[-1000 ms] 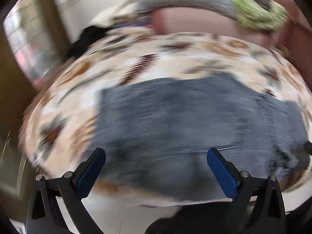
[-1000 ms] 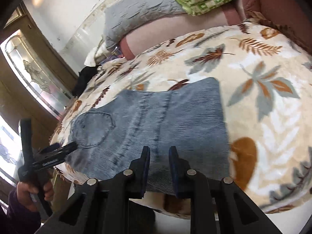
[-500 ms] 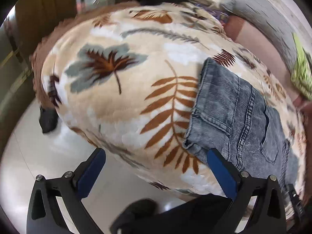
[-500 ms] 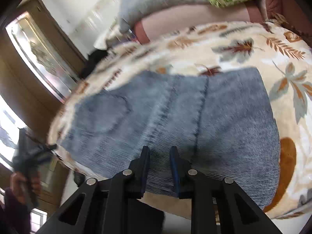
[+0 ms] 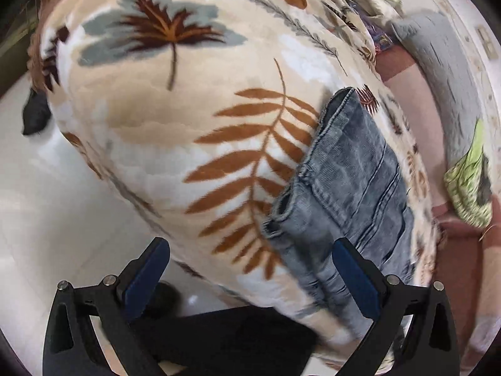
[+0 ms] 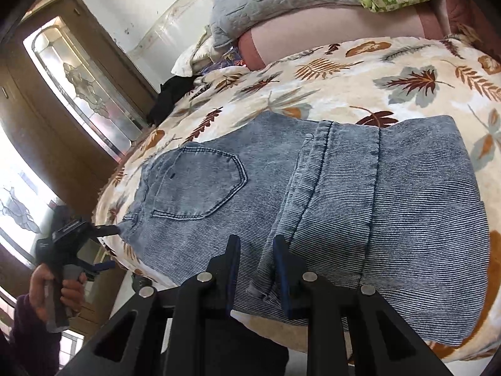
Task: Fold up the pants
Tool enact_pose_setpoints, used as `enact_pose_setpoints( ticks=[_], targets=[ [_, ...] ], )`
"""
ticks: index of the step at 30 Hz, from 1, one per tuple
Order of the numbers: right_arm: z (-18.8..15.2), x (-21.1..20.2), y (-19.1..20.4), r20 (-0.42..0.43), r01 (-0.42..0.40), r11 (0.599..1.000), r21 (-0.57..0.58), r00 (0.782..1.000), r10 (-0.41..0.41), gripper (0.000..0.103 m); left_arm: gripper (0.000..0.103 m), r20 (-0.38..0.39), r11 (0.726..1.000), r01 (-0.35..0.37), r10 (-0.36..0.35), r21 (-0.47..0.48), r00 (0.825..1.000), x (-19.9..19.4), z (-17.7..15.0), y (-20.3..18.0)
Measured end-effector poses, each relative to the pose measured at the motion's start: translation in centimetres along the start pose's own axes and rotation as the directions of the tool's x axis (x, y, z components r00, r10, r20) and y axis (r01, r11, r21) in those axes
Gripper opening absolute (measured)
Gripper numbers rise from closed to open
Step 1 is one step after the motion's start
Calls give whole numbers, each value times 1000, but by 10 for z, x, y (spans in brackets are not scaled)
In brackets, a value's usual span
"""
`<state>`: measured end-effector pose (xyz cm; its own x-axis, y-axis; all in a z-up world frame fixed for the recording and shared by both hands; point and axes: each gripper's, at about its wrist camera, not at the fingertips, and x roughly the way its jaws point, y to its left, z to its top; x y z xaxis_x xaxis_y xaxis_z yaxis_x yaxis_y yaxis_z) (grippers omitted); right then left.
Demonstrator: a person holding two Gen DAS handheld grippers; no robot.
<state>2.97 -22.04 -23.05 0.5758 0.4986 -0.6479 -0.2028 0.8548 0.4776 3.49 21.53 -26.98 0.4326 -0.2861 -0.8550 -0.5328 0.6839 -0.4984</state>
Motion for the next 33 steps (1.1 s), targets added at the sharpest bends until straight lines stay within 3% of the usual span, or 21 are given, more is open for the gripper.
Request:
enact_pose_setpoints(
  ticks=[12,26,28,31,33],
  targets=[
    [2,-3,-6,-7,-30,999,39,1000,31,24,103,-88,980,120,-135,-158,987,32,1,-6],
    [1,-3,-1,-8,-27,999,19,1000,27,23,97,15,956,236,-237,-174,971,30,14,-24],
    [1,-3,-1,-9,-25,1000,16,1000,25,23,92,21,957,230,-230,-174,973,29,13,-22],
    [1,-2,-1,-12,-24,1000,12,1000,24,24,75,32,963,217,-214,-157,976,21,9,-15],
    [1,-2,-1,-10,-23,1000,10,1000,23,24,69,32,967,202,-200,-153,979,20,8,-12]
  ],
)
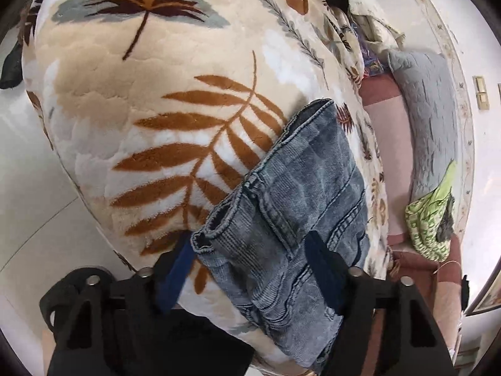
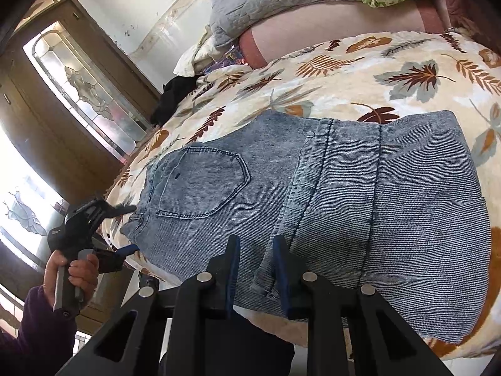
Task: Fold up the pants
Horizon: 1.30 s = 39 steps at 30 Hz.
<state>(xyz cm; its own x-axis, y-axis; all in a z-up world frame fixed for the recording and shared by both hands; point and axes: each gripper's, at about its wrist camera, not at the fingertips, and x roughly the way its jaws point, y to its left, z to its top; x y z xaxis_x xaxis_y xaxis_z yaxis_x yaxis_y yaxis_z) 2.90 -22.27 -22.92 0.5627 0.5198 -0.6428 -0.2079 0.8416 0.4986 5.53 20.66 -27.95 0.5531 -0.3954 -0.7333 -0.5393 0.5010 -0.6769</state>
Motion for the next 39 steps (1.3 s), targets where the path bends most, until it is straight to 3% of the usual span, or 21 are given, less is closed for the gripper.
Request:
enact_pose_setpoints(
  ticks=[2,6,12,16,19,23,27,39],
  targets=[
    [0,0,0,-1,1,1000,0,1000,-1,24,68,4,1000,-5,5,-8,1000,-3,-1,3],
    [0,1,0,-2,4,1000,-2,1000,-4,24,52,7,1000,-20,20,-3,1000,-10,-5,5],
    [0,3,-1,-7,4,1000,-7,1000,-4,24,48,17,1000,-7,7,-1,1000,-12,-8,-3],
    [0,4,-1,-9,4,1000,-10,1000,-4,24,48,26,1000,-24,24,19,999,-11,-9,-7],
    [0,4,-1,-9,1,1000,-7,1000,-1,24,56,25,1000,-2,2,-5,1000,-3,-7,-3],
    [0,4,0,-10,2,1000,-11,1000,-2,24,57,55,996,-47,43,81,998,-1,-11,-16],
    [0,5,0,-8,2,1000,-9,1000,-2,24,22,86,989,-66,55,134,995,-5,-11,-22],
    [11,37,25,-14,-31,997,-70,999,30,24,14,115,965,-70,42,255,993,-22,-18,-40]
  ],
)
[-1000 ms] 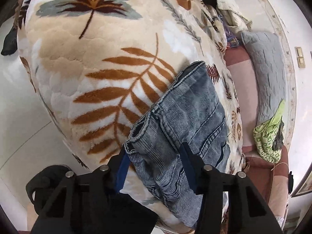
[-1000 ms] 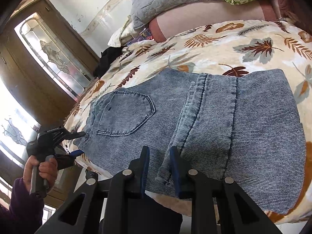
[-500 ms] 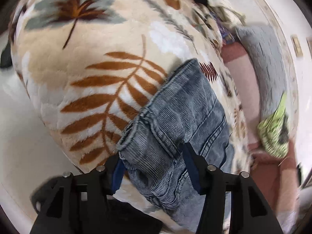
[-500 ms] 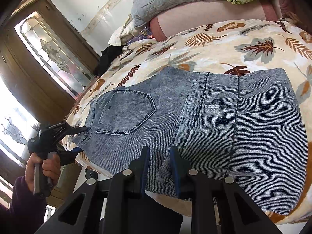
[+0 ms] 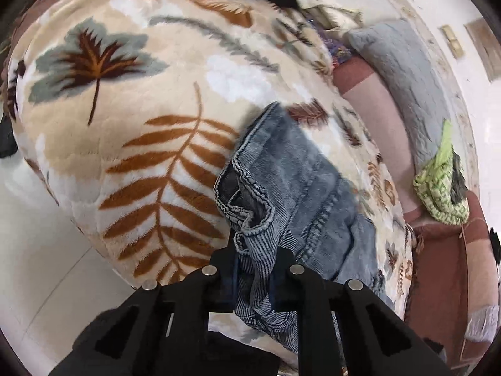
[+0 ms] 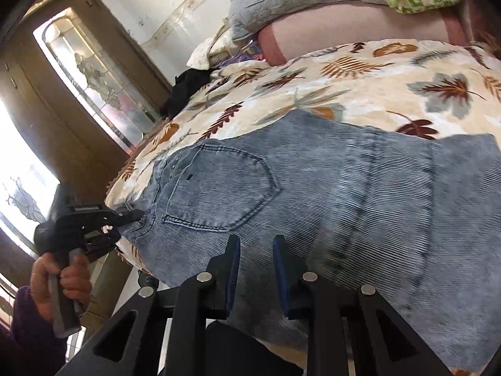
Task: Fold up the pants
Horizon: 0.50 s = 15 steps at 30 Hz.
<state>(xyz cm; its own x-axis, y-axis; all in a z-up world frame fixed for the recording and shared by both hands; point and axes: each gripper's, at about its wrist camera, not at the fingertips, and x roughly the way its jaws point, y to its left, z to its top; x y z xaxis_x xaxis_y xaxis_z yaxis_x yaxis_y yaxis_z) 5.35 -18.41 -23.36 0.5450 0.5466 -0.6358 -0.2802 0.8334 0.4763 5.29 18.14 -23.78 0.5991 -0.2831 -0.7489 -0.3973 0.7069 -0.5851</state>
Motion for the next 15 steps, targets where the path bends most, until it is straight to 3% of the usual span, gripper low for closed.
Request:
enact_pose_setpoints(
  ticks=[5,10,12,15],
  targets=[
    [5,22,18,-11,-8,999,-35,1000,8,24,14,28,996,9,-12,88,1000,-19,-2,-22],
    [1,56,25,-83,63,994,-88,994,-70,24,14,44,987,21,-29,161,999,-31,-5,-46],
    [2,49,27,-81,62,992,-107,994,-71,24,14,58,979,20,-32,203,998,-37,-8,-58],
    [5,28,13,-44,39,999,-36,998,-40,24,13,74,967,21,-41,256,996,-43,-14,-74]
  ],
)
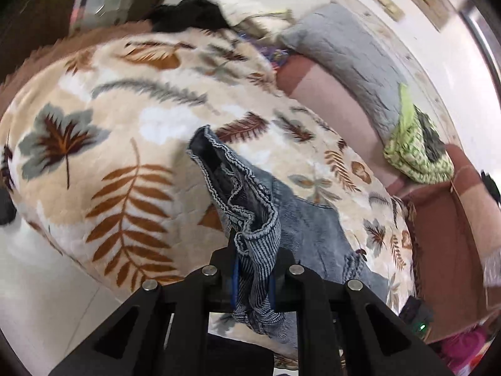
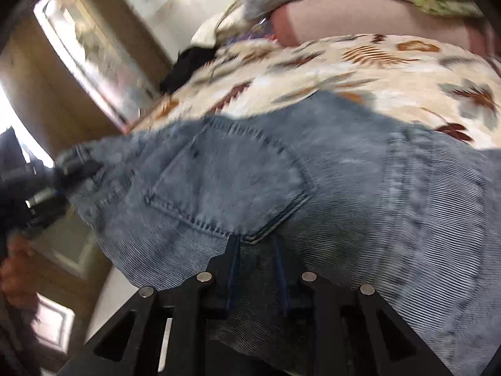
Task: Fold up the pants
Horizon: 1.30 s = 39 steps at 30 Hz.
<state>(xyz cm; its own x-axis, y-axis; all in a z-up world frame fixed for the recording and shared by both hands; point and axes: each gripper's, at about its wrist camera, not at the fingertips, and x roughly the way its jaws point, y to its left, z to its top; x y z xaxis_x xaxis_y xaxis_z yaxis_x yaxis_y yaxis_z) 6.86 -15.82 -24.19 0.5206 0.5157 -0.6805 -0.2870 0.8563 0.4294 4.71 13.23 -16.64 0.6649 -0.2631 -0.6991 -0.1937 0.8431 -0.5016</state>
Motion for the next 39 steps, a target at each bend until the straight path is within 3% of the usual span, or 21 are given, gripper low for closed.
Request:
enact_pose_setpoints(
  ticks=[9,13,18,24,26,28,30,31,32,34,37,39],
  targets=[
    [-5,-82,-65,180,72,978,194,978,-108,24,13,25,986,50,-55,161,998,-19,-15,-67],
    [-9,-117,-88,244,95,963,254,957,-159,24,13,-7,961,102,-104,255,995,-18,-28,-110],
    [-22,-154,-127,281,117,928,353,933,-224,24,13,-88,910,173,-150,376,985,-3,-54,-173],
    [-39,-194,-174,315,116,877,465,905,-287,24,13,-240,833,281,-184,477,953,44,-111,-250],
    [-45,-204,-188,326,98,860,501,899,-293,23,13,-304,826,304,-170,475,937,72,-130,-267],
    [-50,-213,-202,323,93,839,536,896,-306,23,14,-361,818,283,-100,500,927,109,-151,-278],
    [-53,-218,-213,322,76,820,568,896,-306,23,15,-425,835,294,-80,466,901,127,-160,-276],
    [-53,-218,-216,321,64,815,576,899,-297,24,16,-453,834,306,-76,460,888,129,-165,-275],
    [-54,-218,-218,318,50,813,580,905,-282,30,17,-456,824,312,-75,472,887,124,-167,-275],
    [-51,-211,-219,301,29,816,578,922,-246,41,19,-452,781,348,-96,518,887,107,-167,-280],
    [-45,-199,-209,289,18,834,552,934,-211,41,25,-477,733,435,-171,522,862,78,-157,-282],
    [-41,-195,-199,301,-3,852,524,936,-182,42,26,-456,719,460,-221,522,862,61,-141,-279]
  ],
)
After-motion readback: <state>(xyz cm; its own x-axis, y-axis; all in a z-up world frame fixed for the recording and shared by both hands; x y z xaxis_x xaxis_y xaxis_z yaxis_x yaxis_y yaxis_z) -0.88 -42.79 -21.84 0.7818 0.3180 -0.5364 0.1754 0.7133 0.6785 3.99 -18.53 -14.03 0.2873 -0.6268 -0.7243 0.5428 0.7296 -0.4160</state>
